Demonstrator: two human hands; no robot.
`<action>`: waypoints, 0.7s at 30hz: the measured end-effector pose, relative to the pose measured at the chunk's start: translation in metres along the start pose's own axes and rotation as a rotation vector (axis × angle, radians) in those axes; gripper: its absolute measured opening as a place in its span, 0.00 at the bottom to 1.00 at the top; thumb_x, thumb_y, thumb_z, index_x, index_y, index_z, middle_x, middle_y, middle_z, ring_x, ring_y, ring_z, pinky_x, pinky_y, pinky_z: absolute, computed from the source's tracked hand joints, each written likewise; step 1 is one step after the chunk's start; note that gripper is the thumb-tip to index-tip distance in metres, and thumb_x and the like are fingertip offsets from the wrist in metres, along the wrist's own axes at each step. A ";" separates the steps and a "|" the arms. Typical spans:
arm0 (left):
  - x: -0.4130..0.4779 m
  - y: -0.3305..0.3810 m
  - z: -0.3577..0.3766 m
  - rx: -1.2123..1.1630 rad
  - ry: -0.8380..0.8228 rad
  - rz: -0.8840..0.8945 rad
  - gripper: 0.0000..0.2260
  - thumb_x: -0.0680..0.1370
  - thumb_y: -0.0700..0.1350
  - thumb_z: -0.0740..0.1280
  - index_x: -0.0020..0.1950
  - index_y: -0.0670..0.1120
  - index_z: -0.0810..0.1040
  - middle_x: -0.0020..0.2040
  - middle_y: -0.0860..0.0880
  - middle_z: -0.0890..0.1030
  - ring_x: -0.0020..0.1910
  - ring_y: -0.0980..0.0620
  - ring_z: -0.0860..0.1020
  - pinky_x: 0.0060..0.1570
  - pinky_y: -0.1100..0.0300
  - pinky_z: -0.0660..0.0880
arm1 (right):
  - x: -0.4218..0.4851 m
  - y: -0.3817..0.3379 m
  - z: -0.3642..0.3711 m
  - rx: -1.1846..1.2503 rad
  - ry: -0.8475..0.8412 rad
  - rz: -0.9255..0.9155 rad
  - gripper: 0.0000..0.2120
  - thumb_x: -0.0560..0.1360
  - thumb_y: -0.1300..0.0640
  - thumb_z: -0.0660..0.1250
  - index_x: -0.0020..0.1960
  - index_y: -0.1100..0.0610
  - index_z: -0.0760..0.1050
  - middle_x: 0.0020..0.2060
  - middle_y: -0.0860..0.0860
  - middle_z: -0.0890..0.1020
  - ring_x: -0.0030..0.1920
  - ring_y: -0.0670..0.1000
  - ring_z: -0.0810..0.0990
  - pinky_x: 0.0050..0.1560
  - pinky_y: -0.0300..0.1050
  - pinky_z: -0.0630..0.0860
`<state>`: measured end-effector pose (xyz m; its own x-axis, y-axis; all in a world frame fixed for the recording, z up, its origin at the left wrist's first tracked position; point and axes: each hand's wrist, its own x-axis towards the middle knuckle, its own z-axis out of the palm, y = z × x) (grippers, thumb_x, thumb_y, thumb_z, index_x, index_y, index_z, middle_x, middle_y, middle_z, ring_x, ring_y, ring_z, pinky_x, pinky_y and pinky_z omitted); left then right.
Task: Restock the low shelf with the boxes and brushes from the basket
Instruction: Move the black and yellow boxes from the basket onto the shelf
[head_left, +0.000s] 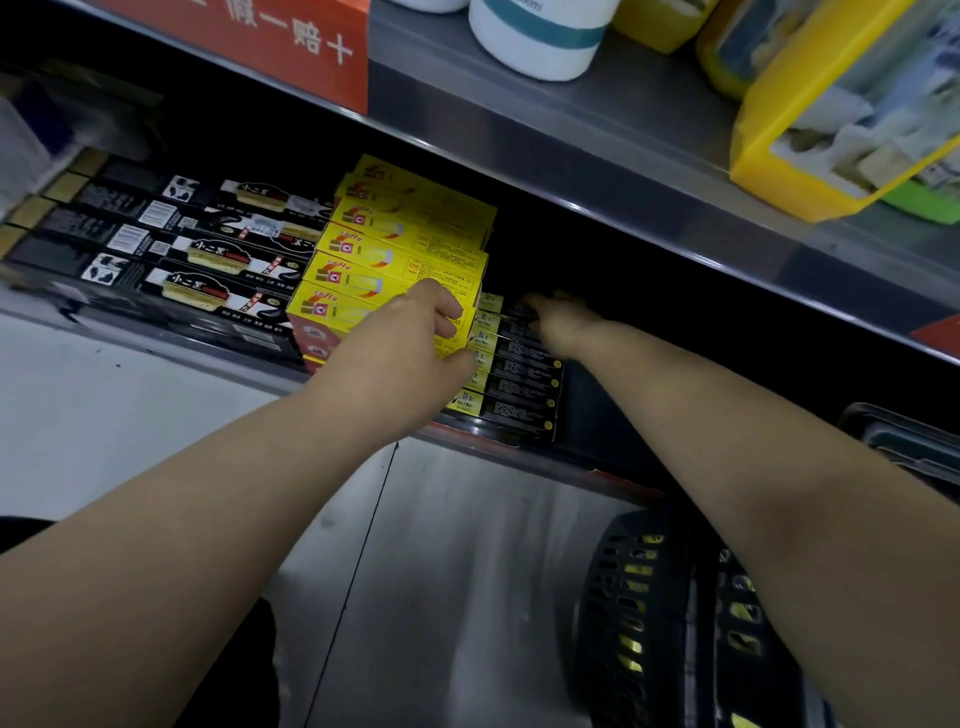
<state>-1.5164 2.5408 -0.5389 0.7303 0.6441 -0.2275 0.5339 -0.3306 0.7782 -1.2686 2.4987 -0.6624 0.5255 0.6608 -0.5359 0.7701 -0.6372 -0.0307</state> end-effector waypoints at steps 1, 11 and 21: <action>0.000 0.002 0.001 0.002 -0.007 -0.001 0.15 0.76 0.45 0.66 0.62 0.48 0.70 0.54 0.52 0.76 0.55 0.52 0.75 0.48 0.61 0.68 | 0.001 -0.001 0.001 0.003 -0.022 -0.016 0.26 0.79 0.55 0.55 0.76 0.47 0.54 0.75 0.58 0.54 0.73 0.61 0.57 0.71 0.52 0.60; -0.013 0.041 0.021 -0.030 -0.086 0.078 0.13 0.75 0.43 0.65 0.59 0.46 0.71 0.48 0.52 0.79 0.51 0.51 0.76 0.52 0.58 0.72 | -0.068 -0.018 -0.042 -0.032 -0.111 -0.193 0.21 0.78 0.58 0.63 0.70 0.59 0.65 0.65 0.58 0.71 0.62 0.57 0.72 0.58 0.45 0.70; -0.057 0.093 0.058 0.007 -0.237 0.338 0.06 0.74 0.43 0.66 0.48 0.52 0.73 0.44 0.54 0.78 0.46 0.53 0.78 0.50 0.57 0.75 | -0.258 0.042 -0.094 0.468 0.195 -0.265 0.09 0.75 0.63 0.67 0.53 0.55 0.77 0.45 0.47 0.80 0.41 0.40 0.78 0.44 0.28 0.73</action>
<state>-1.4832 2.4333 -0.4880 0.9424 0.3225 -0.0890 0.2498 -0.5013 0.8284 -1.3379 2.3388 -0.4458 0.4276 0.8546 -0.2947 0.6654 -0.5182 -0.5373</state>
